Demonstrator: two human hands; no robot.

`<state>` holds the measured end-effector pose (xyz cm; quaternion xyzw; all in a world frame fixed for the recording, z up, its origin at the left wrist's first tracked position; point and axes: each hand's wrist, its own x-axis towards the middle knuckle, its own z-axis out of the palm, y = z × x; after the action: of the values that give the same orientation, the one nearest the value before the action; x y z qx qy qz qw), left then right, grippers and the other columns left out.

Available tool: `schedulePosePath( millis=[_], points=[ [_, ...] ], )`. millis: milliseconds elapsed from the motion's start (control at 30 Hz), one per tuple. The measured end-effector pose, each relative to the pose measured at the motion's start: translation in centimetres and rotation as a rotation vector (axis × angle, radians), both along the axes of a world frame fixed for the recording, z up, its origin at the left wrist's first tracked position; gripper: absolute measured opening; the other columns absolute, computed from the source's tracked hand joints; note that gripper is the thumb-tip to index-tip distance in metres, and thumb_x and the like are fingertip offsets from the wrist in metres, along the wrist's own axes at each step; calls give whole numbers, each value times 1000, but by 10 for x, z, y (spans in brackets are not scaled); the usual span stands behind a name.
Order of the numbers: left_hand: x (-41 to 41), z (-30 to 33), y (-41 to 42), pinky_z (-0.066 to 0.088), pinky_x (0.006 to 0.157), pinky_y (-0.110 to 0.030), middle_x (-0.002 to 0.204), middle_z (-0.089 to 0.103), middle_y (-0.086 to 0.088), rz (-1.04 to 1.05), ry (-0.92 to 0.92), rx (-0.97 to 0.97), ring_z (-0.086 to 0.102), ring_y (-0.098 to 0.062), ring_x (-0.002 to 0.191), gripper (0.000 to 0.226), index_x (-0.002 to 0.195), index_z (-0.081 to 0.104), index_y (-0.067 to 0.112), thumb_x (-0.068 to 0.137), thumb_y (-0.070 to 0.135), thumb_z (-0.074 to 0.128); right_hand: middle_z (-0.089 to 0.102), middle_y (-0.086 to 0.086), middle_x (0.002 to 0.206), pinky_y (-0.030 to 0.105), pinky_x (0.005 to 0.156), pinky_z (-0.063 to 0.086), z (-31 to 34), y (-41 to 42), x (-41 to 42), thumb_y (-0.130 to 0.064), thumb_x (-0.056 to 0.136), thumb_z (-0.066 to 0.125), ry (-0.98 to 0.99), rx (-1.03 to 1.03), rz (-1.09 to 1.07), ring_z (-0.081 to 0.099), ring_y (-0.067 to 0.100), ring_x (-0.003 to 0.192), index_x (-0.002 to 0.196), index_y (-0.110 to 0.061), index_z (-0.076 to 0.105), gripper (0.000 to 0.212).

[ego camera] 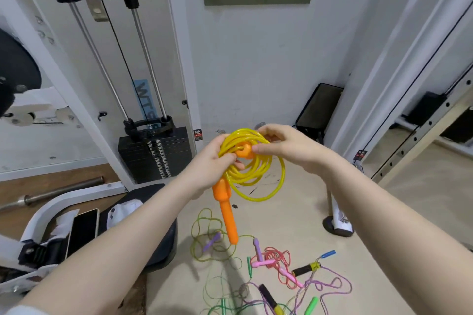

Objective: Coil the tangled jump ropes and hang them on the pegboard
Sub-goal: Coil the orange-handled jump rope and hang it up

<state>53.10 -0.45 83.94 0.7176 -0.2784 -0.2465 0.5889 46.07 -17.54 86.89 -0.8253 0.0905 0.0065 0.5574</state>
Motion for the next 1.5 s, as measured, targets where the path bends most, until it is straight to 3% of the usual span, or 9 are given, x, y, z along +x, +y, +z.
schedulePosePath(
  millis=[233, 433, 600, 733, 900, 1033, 1200, 1300, 1500],
  points=[
    [3, 6, -73, 50, 52, -19, 67, 62, 0, 11, 84, -40, 59, -8, 59, 20, 101, 62, 21, 92, 7, 50, 61, 3, 89, 27, 69, 48, 0, -60, 1, -6, 85, 61, 95, 193, -56, 60, 12, 74, 101, -14, 51, 20],
    [-4, 4, -130, 48, 54, -21, 63, 60, 0, -43, -105, -7, 53, -7, 50, 6, 92, 60, 12, 92, 10, 55, 63, 10, 101, 34, 77, 46, -9, -90, 12, -26, 81, 55, 74, -901, -190, 59, 31, 97, 108, -17, 58, 28],
    [9, 9, -152, 48, 51, -20, 58, 60, 4, -35, -56, -27, 53, -6, 47, 7, 91, 60, 12, 94, 13, 53, 67, 4, 97, 35, 89, 49, -11, -139, 8, -23, 81, 58, -9, 463, 85, 64, 19, 92, 111, -15, 58, 31],
    [28, 27, -176, 46, 50, -20, 50, 56, 2, -104, 159, -189, 52, -9, 47, 12, 97, 59, 7, 94, 13, 49, 71, 14, 87, 35, 76, 55, -20, -154, 28, -51, 96, 20, -44, 888, -101, 68, 26, 76, 107, -5, 61, 63],
    [58, 32, -215, 48, 49, -23, 46, 43, 1, -162, 283, -271, 46, -10, 41, 10, 94, 56, 5, 91, 14, 55, 64, -3, 51, 16, 49, 48, -29, -161, 58, -13, 99, 32, -83, 674, -172, 58, 6, 45, 51, -15, 68, 60],
    [94, 25, -251, 45, 46, -21, 45, 39, 4, -181, 299, -199, 38, -7, 34, 5, 91, 54, 3, 91, 9, 55, 55, -12, 82, 18, 62, 46, -38, -206, 93, -23, 103, 28, -63, 305, -365, 61, -2, 63, 83, -34, 47, 30],
    [178, 19, -313, 42, 46, -22, 46, 48, 4, -231, 189, -80, 47, -7, 39, 9, 83, 58, 13, 87, 4, 59, 63, 21, 99, 36, 73, 45, -44, -306, 176, -21, 96, 46, 203, -727, -235, 59, 39, 97, 112, -2, 49, 25],
    [246, 34, -352, 43, 44, -19, 55, 55, 4, -228, 99, -72, 53, -5, 44, 12, 87, 59, 15, 86, 3, 60, 63, 19, 104, 40, 89, 47, -15, -347, 246, -28, 98, 41, 113, -416, -330, 60, 33, 99, 103, -3, 55, 28],
    [403, 105, -418, 43, 43, -16, 60, 59, 6, -177, -56, -85, 50, -3, 42, 13, 83, 59, 13, 90, 3, 54, 63, 9, 87, 25, 77, 47, 87, -381, 388, -37, 102, 21, -182, 52, -143, 58, 15, 79, 95, -8, 63, 52]
  ],
)
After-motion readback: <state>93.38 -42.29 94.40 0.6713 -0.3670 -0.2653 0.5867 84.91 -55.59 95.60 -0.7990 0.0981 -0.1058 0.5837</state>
